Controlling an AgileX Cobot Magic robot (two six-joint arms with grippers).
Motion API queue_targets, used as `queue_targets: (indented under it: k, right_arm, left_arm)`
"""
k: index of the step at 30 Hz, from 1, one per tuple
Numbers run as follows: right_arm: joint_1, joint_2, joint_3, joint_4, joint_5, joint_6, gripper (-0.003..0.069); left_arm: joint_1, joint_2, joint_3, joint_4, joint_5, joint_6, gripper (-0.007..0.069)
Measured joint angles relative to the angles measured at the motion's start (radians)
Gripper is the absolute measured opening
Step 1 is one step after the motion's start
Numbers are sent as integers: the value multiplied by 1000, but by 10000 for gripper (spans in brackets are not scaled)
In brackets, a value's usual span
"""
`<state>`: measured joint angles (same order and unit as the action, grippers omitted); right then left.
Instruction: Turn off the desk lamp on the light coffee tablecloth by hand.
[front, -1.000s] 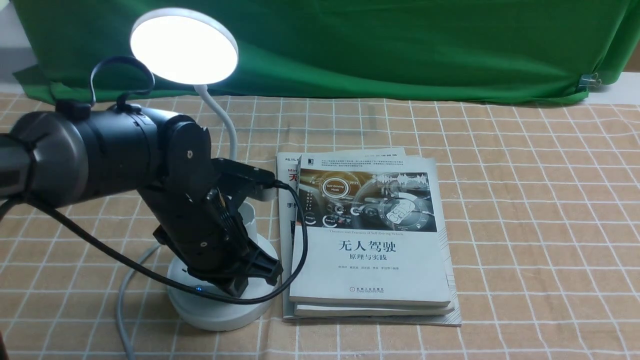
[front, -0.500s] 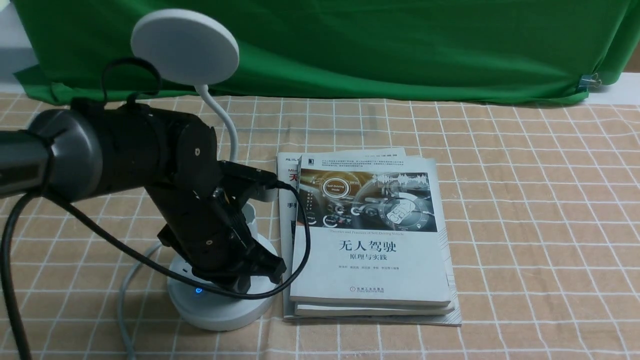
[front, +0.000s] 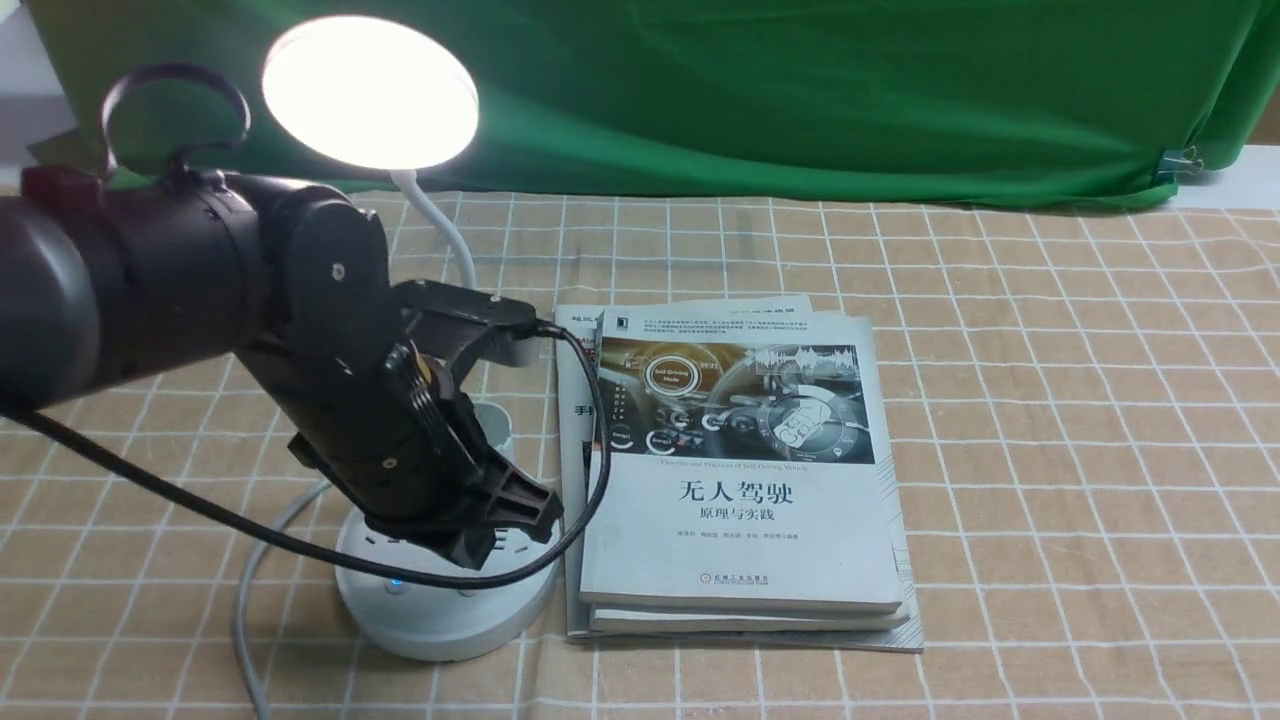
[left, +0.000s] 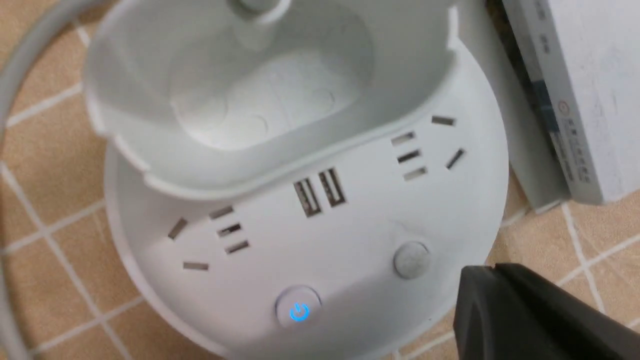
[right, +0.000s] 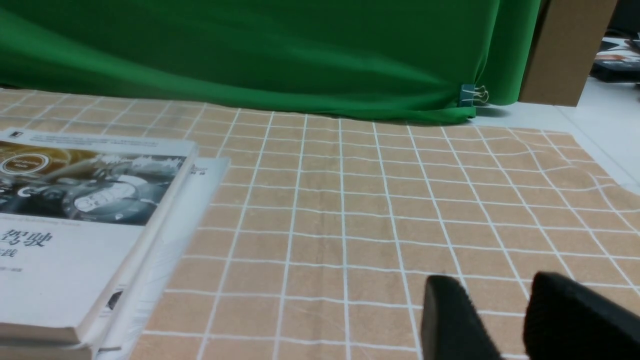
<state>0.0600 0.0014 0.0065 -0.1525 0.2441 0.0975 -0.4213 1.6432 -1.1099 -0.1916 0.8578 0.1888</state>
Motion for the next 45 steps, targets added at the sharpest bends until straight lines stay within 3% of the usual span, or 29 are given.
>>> queue_targets:
  k: [16, 38, 45]
  right_arm:
    - [0, 0, 0, 0, 0, 0, 242]
    - [0, 0, 0, 0, 0, 0, 242]
    - [0, 0, 0, 0, 0, 0, 242]
  left_arm:
    - [0, 108, -3, 8, -10, -3, -5]
    - [0, -68, 2, 11, 15, -21, -5]
    - [0, -221, 118, 5, -52, -36, -5]
